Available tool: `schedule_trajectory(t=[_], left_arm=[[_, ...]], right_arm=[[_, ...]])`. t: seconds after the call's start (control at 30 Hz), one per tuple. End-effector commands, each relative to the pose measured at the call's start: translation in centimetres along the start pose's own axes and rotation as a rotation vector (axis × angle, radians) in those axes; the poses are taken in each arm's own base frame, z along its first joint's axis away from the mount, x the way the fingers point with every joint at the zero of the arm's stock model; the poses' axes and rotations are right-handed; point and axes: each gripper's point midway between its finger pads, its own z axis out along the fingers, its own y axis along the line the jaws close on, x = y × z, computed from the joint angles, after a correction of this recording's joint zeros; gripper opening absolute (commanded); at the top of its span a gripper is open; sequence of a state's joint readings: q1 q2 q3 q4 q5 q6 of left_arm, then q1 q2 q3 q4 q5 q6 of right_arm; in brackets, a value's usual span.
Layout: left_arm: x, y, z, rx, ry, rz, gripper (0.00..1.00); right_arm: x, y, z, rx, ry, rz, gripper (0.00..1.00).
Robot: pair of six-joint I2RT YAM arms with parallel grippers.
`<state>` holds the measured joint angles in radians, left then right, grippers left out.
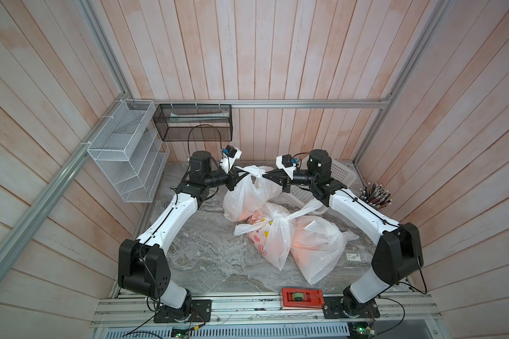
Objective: Place the oranges into plastic bags & tie knots
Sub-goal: Tie the plastic bag at the center of the board.
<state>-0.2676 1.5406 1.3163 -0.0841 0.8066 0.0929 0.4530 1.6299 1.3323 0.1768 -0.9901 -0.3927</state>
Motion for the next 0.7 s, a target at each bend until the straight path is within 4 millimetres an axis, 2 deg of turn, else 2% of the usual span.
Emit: schedule_trajectory(t=[0.0, 0.1, 0.17, 0.27, 0.33, 0.37, 0.43, 0.5, 0.57, 0.67], left_arm=[[-0.8, 0.0, -0.8, -0.022, -0.029, 0.024, 0.01], [-0.8, 0.0, -0.8, -0.027, -0.028, 0.027, 0.01], [-0.7, 0.0, -0.8, -0.029, -0.027, 0.034, 0.00], [-0.4, -0.2, -0.9, -0.018, -0.025, 0.053, 0.00], [-0.3, -0.4, -0.9, -0.012, -0.025, 0.069, 0.00], [-0.3, -0.5, -1.0, -0.012, -0.024, 0.072, 0.00], [-0.4, -0.5, -1.1, -0.014, -0.028, 0.082, 0.00], [-0.4, -0.5, -1.1, -0.017, -0.029, 0.085, 0.00], [-0.5, -0.4, -1.1, -0.021, -0.029, 0.086, 0.00], [-0.4, -0.4, -1.1, -0.024, -0.025, 0.084, 0.00]], right_arm=[[1.2, 0.9, 0.0, -0.030, 0.039, -0.042, 0.00], [2.7, 1.4, 0.6, -0.062, 0.079, -0.020, 0.00], [2.4, 1.6, 0.5, -0.085, 0.076, -0.004, 0.00], [0.0, 1.6, -0.8, -0.097, 0.031, -0.012, 0.17], [-2.5, 0.8, -2.4, -0.074, -0.020, -0.017, 0.39], [-3.6, 0.4, -3.3, -0.060, -0.047, -0.021, 0.46], [-6.0, -0.6, -5.4, -0.033, -0.106, -0.035, 0.53], [-7.4, -2.0, -6.8, 0.009, -0.137, -0.042, 0.57], [-8.1, -4.1, -7.5, 0.073, -0.138, -0.031, 0.57], [-7.9, -8.7, -7.3, 0.211, -0.108, 0.018, 0.57]])
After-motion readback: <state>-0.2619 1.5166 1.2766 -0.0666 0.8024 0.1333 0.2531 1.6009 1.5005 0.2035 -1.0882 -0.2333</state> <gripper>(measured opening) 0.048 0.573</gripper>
